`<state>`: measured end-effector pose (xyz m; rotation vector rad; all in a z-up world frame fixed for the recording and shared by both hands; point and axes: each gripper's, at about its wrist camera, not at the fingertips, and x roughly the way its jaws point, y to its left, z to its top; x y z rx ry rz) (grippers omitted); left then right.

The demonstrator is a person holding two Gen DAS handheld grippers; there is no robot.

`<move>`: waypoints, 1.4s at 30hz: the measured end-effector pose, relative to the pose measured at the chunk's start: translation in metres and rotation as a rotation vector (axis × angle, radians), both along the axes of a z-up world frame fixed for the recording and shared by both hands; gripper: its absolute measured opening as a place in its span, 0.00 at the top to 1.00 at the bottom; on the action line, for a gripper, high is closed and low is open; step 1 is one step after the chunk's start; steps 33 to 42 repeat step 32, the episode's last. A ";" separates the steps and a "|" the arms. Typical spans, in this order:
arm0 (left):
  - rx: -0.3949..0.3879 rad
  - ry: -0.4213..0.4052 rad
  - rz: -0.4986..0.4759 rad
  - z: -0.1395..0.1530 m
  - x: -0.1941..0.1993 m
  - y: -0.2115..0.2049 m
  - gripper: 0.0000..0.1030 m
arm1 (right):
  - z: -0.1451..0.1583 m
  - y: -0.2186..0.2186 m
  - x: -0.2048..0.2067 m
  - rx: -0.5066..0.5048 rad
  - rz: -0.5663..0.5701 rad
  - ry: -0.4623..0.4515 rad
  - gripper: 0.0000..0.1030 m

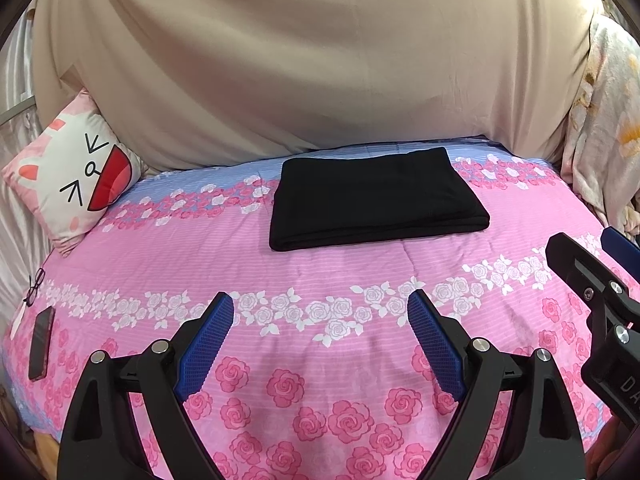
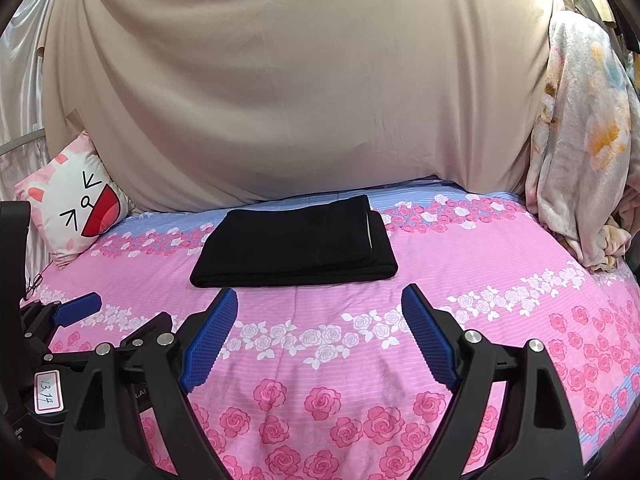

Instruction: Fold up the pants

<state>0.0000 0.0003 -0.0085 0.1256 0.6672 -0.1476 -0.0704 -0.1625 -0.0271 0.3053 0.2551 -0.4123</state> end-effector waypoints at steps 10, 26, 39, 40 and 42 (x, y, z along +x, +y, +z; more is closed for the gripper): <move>0.010 0.008 -0.017 -0.004 0.007 0.002 0.16 | -0.004 -0.001 0.004 0.002 0.003 0.009 0.20; 0.053 -0.011 -0.024 -0.007 0.016 0.004 0.11 | -0.010 -0.007 0.008 0.016 -0.010 0.022 0.20; 0.103 -0.032 0.002 -0.009 0.012 0.005 0.11 | -0.009 -0.007 0.008 0.013 -0.011 0.021 0.19; 0.103 -0.032 0.002 -0.009 0.012 0.005 0.11 | -0.009 -0.007 0.008 0.013 -0.011 0.021 0.19; 0.103 -0.032 0.002 -0.009 0.012 0.005 0.11 | -0.009 -0.007 0.008 0.013 -0.011 0.021 0.19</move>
